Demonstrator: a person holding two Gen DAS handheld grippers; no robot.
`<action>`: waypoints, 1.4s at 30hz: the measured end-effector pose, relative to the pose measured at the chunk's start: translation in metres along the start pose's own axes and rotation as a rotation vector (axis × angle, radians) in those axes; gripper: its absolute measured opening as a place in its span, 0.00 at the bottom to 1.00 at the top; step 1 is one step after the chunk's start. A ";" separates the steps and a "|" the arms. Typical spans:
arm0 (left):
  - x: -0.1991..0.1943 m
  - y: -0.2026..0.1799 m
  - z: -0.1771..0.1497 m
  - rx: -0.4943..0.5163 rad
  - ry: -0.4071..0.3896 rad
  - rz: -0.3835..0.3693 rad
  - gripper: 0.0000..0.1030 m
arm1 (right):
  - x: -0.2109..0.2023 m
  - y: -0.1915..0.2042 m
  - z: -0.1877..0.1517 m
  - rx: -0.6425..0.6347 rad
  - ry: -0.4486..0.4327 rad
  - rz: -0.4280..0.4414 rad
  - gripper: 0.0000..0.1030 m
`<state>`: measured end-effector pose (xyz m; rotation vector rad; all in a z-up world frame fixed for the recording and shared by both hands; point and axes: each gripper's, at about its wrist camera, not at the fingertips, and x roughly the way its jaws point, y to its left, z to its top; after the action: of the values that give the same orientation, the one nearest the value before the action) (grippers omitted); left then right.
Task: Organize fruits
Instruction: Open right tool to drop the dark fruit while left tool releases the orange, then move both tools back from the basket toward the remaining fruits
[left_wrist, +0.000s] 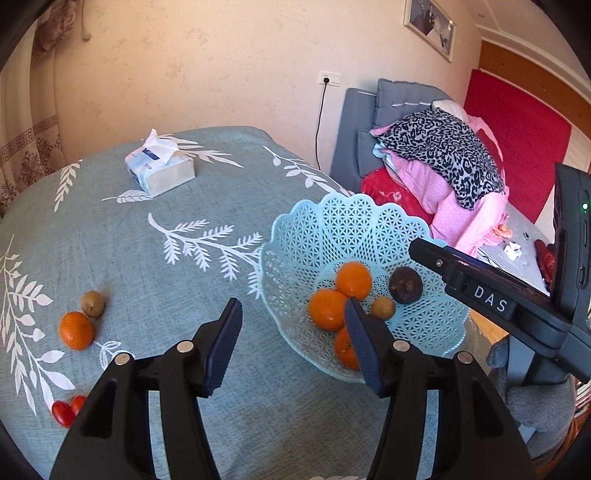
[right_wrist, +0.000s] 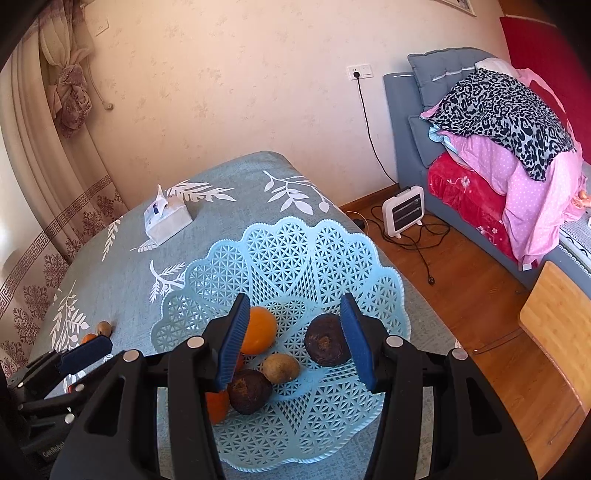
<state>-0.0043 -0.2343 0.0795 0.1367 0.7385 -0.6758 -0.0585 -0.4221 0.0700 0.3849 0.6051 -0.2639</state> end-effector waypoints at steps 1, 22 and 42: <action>-0.002 0.002 0.000 -0.001 -0.005 0.005 0.56 | 0.000 0.001 0.000 -0.002 0.000 0.002 0.51; -0.015 0.083 -0.005 -0.149 -0.016 0.172 0.68 | -0.004 0.040 -0.011 -0.075 -0.006 0.096 0.51; 0.000 0.182 -0.028 -0.253 0.080 0.338 0.70 | 0.004 0.088 -0.026 -0.182 0.043 0.148 0.51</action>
<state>0.0914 -0.0821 0.0383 0.0540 0.8479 -0.2535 -0.0375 -0.3328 0.0715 0.2582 0.6339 -0.0580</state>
